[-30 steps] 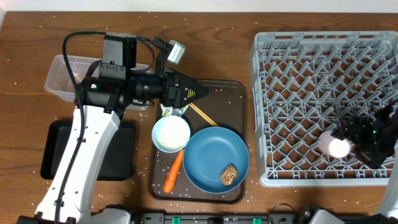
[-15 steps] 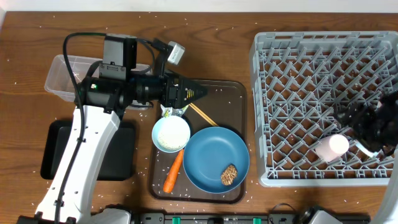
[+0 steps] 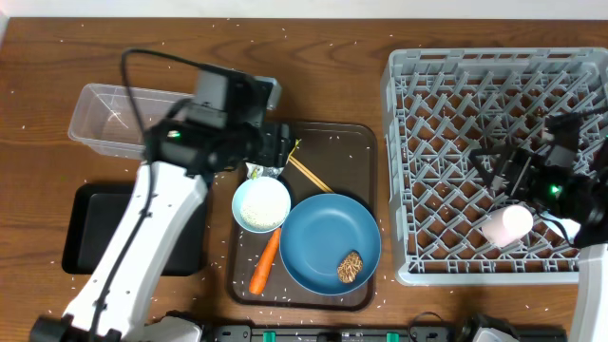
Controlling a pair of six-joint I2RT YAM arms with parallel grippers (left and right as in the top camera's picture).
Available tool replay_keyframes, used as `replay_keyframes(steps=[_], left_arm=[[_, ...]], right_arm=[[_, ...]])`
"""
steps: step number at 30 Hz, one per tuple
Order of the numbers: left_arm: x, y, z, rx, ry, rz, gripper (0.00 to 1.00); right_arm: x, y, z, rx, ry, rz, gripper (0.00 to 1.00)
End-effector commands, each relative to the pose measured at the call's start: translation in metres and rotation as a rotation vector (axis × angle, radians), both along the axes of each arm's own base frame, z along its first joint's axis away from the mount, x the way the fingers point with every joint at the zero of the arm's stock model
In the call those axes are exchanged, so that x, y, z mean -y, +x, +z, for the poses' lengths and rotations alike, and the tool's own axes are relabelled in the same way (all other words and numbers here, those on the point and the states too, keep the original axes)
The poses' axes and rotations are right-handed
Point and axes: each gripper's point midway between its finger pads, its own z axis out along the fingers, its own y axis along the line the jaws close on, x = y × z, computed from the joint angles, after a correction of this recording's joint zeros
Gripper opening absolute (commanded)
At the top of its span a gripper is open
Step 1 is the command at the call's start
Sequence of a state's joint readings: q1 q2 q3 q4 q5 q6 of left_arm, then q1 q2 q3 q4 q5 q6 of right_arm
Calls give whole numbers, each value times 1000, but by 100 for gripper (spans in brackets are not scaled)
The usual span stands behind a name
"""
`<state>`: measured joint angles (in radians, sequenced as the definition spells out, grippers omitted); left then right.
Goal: Sort waste into correct bins and load items into the dishwasher rack
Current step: 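Reach the left gripper down to the yellow snack wrapper, then grasp the yellow wrapper and drop it into the clear bin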
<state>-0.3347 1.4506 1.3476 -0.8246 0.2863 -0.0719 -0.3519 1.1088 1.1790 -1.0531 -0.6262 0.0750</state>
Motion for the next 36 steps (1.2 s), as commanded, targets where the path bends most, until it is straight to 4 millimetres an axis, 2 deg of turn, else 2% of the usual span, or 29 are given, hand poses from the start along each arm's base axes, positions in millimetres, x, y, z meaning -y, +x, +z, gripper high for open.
replay_keyframes(steps=[1, 7, 12, 14, 16, 18, 20, 22, 24, 26, 34, 36], left_arm=[[-35, 21, -40, -13, 278, 152, 70], [-41, 29, -107, -172, 384, 213, 69], [-47, 29, -139, -238, 445, 225, 68], [-49, 29, -146, -248, 466, 226, 64], [-49, 30, -150, -255, 468, 225, 54], [-48, 31, -152, -254, 468, 225, 40], [-48, 31, -152, -254, 468, 225, 32], [-49, 30, -152, -258, 470, 224, 32], [-50, 26, -153, -272, 478, 221, 42], [-51, 23, -154, -284, 484, 219, 44], [-46, 15, -159, -317, 455, 202, 43], [-46, 10, -162, -333, 456, 195, 38]], right_arm=[[-1, 2, 3, -10, -25, -20, 80], [-6, -3, -1, -40, -14, -13, 81], [-1, -5, -5, -60, -37, -32, 81], [-1, -5, -5, -60, -37, -32, 81], [-1, -5, -5, -60, -37, -32, 81], [-1, -5, -5, -59, -37, -32, 81], [-1, -5, -5, -59, -37, -32, 81], [0, -5, -5, -60, -41, -35, 81], [1, -5, -6, -63, -47, -39, 81], [0, -6, -7, -67, -45, -39, 81], [1, -7, -7, -70, -46, -40, 81], [1, -7, -7, -71, -46, -40, 81]])
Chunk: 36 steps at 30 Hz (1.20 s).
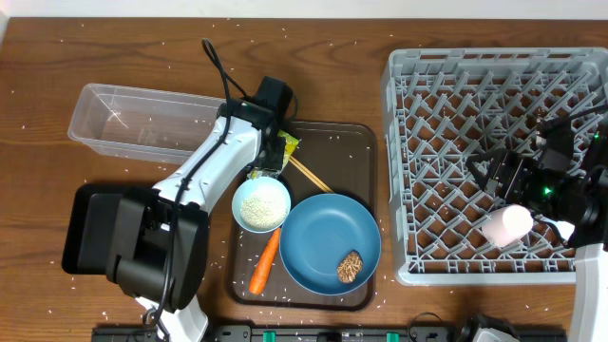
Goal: Sort waste into correct bins and load items into the dishwasher rack
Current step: 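Grasp the yellow wrapper and drop it into the clear bin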
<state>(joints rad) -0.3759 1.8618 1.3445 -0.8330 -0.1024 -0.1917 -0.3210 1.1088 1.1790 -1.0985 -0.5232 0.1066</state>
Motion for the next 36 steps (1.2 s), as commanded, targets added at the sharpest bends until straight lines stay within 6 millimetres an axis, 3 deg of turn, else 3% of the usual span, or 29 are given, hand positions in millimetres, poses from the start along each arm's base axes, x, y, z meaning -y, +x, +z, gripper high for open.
replay_keyframes(steps=[1, 6, 8, 12, 14, 18, 22, 26, 32, 36], left_arm=[[0, -14, -13, -59, -2, 0, 36], [0, -14, -14, -58, -3, 0, 25], [1, -14, -14, -61, -11, -1, 7], [8, -18, -8, -73, -54, -6, 6], [8, -17, 5, -54, -61, -6, 6], [3, -7, 54, 68, -67, 2, 6], [-26, 4, 106, 254, -18, 58, 6], [-71, 8, 134, 351, 53, 169, 6], [-125, 15, 119, 338, 59, 384, 6], [-136, 23, 97, 303, 21, 467, 6]], right_arm=[[-4, 1, 6, 12, 2, 7, 81], [-4, 1, 6, 12, 2, 7, 80], [-4, 1, 6, 10, 2, 7, 81], [-1, 1, 5, 5, -11, -2, 81], [1, 0, 4, 1, -23, -10, 81], [3, 0, 3, -1, -31, -15, 81], [3, 0, 3, -1, -31, -15, 81], [3, 1, 3, -1, -31, -15, 81], [3, 1, 4, 3, -32, -16, 82], [3, 1, 4, 2, -32, -16, 82]])
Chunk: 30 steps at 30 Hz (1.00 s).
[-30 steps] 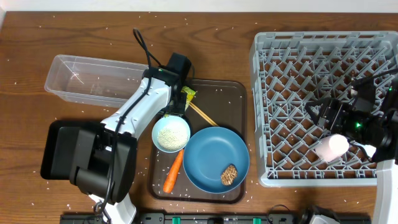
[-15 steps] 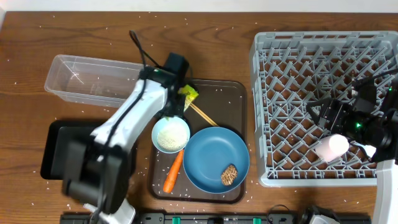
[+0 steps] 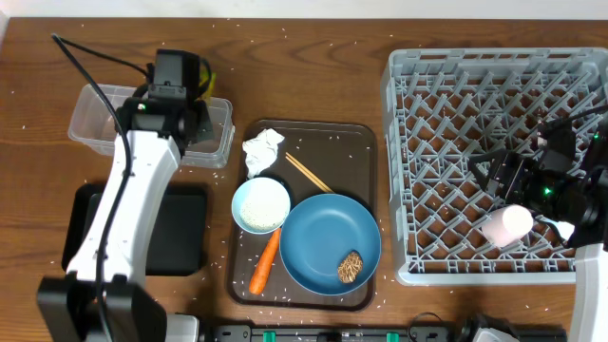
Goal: Sort waste into correct bins and load items into the dishwasher rack
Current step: 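Grasp the yellow wrapper and drop it into the clear bin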
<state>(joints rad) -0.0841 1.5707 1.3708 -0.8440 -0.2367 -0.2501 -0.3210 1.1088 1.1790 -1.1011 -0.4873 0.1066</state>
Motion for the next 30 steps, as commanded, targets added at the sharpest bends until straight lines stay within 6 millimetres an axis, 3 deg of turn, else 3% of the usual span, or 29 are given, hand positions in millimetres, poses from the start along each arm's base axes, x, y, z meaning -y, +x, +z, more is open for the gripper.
replay_keyframes(steps=[1, 3, 5, 6, 9, 16, 19, 23, 30], left_arm=[[-8, 4, -22, -26, -43, 102, 6], [-11, 12, -31, -17, -56, 136, 9], [-10, 18, -38, -17, -57, 138, 29], [-10, 18, -40, -21, -60, 138, 30], [-8, 16, -34, -15, -76, 138, 30], [23, 14, 16, 123, -249, 108, 31], [28, 15, 24, 151, -240, 87, 31], [64, 18, 7, 92, -232, -132, 31], [128, 15, -58, -90, -112, -461, 34]], right_arm=[[-3, 2, 6, 14, -4, 3, 82], [-3, 2, 6, 14, -3, 3, 82], [-3, 2, 6, 13, -3, 3, 82], [-3, 1, 6, 10, -2, 3, 82], [-2, -1, 4, -2, -6, 0, 82], [0, 4, 7, 22, -16, -2, 82], [0, 6, 8, 30, -18, -3, 82], [1, 7, 9, 40, -22, -3, 83], [1, 8, 10, 43, -22, -3, 84]])
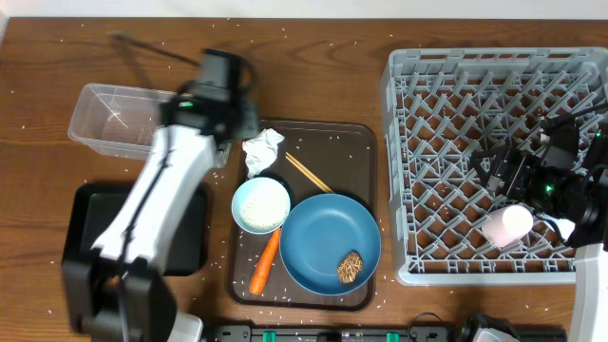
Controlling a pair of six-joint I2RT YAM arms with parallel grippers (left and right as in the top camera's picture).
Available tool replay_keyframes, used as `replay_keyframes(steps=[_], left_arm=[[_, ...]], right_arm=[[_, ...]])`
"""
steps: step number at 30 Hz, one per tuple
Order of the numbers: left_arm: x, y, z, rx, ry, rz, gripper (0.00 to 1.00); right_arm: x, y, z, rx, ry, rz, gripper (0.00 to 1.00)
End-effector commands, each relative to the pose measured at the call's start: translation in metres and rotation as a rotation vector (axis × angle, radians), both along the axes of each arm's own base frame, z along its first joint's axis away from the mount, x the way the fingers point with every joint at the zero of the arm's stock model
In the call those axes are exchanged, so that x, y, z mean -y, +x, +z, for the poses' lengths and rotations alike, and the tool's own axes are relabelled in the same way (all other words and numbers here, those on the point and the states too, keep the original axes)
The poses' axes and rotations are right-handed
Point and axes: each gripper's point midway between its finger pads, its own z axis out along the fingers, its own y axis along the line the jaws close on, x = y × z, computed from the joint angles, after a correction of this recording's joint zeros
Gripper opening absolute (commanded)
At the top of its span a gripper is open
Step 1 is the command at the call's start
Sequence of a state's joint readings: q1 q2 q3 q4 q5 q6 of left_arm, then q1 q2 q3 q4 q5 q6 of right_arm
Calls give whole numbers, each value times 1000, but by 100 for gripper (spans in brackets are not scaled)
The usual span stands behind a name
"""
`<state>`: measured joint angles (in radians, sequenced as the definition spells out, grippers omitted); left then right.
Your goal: Sort waste into correct bins and load items into the dishwasher rack
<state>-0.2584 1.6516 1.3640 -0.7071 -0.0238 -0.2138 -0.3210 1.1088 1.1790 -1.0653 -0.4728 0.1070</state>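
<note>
In the overhead view my left gripper is blurred, between the clear bin and the brown tray; its jaws cannot be made out. On the tray lie a crumpled white paper, chopsticks, a white bowl, a carrot and a blue plate bearing a brown scrap. My right gripper hangs open over the grey dishwasher rack, just above a white cup lying in it. No yellow-green wrapper shows.
A black bin sits at the front left, partly under my left arm. White crumbs are scattered across the wooden table. The rack fills the right side up to the table's edge.
My left gripper has moved right, from over the clear bin's right end to the gap between bin and tray. The right arm, the cup and the tray items are unchanged.
My left gripper was at the tray's upper left corner on a yellow-green wrapper beside the crumpled paper. It was still there with the wrapper, then over the clear bin with the wrapper gone from the tray. Now it is back near the tray. The right gripper stayed over the rack.
</note>
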Motion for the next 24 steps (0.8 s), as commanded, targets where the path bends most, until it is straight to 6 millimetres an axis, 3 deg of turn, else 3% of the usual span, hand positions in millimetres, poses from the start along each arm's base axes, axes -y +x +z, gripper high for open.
replay_keyframes(steps=[1, 4, 8, 12, 17, 19, 23, 24], left_arm=[[22, -6, -43, -88, 102, -181, 35], [26, -4, -71, -131, 163, -192, 40], [30, -2, -105, -184, 183, -202, 70], [31, 2, -129, -210, 195, -205, 71], [29, 6, -145, -219, 217, -205, 71], [29, 6, -146, -221, 217, -204, 60], [30, 5, -144, -222, 211, -202, 13], [30, 4, -141, -221, 208, -194, 7]], right_arm=[[-4, 1, 6, 12, 1, 6, 84], [-4, 0, 6, 7, 2, 6, 84], [-4, 0, 5, 4, 6, 1, 84], [-4, 0, 6, 2, 12, -6, 84], [-4, 0, 5, 1, 12, -6, 84], [-4, 0, 5, 1, 12, -6, 84], [-4, 0, 6, 2, 12, -6, 85], [-4, 0, 6, 2, 12, -6, 85]])
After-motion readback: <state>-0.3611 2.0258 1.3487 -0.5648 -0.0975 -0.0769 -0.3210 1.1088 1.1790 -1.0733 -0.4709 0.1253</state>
